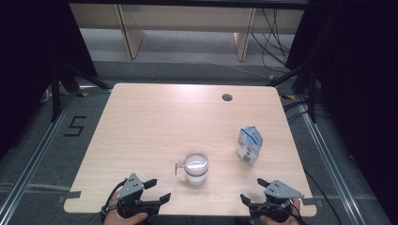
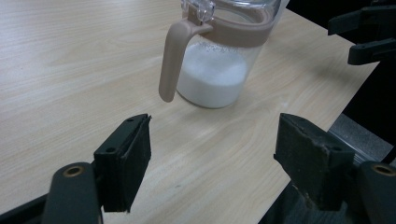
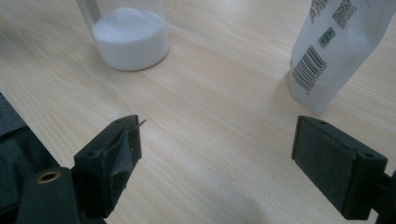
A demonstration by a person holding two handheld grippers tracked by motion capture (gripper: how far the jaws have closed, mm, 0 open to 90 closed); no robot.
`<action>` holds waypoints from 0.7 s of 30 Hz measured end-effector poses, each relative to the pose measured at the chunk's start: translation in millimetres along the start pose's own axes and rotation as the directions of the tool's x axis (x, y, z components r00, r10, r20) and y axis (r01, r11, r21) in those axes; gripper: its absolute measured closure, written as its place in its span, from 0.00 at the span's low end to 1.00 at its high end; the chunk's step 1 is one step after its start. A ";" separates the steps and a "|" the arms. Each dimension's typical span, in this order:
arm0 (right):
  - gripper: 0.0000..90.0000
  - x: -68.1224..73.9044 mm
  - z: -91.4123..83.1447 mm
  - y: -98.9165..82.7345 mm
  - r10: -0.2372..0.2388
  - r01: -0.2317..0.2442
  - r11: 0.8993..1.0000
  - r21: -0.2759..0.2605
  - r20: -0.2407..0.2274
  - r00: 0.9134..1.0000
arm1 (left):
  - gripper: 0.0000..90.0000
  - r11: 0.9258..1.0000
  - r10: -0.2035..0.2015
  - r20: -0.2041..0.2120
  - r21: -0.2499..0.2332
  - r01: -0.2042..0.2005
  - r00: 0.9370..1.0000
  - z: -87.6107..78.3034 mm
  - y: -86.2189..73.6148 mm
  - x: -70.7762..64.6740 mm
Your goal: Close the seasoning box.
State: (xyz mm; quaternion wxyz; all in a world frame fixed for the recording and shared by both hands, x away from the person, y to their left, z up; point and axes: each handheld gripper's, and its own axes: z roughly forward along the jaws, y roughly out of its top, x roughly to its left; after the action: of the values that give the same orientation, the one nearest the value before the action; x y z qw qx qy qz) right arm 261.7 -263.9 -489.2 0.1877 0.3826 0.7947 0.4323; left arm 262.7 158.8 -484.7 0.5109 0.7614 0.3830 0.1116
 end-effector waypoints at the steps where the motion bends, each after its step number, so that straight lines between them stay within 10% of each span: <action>1: 0.18 0.0 -0.8 0.0 -0.004 0.004 1.000 0.002 0.006 1.000 | 0.29 1.000 0.000 -0.001 -0.001 0.000 1.000 0.1 -1.5 -0.5; 21: 0.18 2.6 -2.4 -2.6 0.000 0.000 1.000 0.013 -0.003 1.000 | 0.28 0.998 0.033 -0.015 0.057 -0.032 0.999 1.4 -12.4 -1.8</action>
State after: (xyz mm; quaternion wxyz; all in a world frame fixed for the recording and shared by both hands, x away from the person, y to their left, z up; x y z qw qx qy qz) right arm 257.4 -264.1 -489.9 0.1840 0.3834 0.7976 0.4278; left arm 256.5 158.9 -495.6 0.4842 0.7809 0.3775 0.1149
